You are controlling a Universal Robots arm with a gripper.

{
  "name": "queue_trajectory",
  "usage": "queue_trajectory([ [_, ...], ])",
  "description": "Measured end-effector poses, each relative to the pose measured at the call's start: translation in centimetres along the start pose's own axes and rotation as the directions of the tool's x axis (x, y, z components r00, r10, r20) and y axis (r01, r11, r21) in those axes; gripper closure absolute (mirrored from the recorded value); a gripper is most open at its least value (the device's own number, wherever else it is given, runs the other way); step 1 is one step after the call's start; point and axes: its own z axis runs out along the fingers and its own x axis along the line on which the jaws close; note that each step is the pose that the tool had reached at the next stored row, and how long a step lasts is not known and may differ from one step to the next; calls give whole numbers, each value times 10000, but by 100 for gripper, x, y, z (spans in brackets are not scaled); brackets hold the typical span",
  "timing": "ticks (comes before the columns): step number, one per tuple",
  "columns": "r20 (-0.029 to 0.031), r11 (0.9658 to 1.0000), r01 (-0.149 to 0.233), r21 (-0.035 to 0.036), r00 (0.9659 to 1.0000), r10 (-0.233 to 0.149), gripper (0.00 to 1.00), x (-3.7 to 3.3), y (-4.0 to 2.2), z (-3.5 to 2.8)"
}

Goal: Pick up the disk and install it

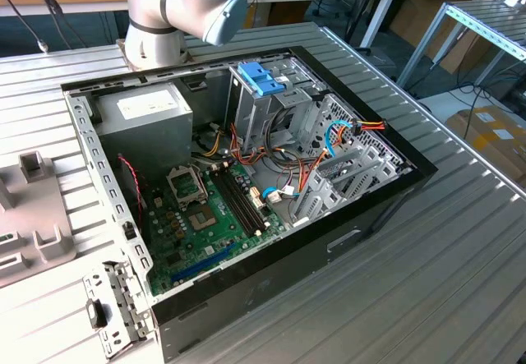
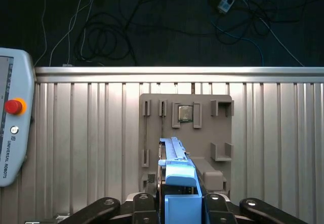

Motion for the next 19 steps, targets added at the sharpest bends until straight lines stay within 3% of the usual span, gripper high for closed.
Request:
queue_trajectory([
  [19,-6,10000,0,1,10000,0,63,0,-93,4],
])
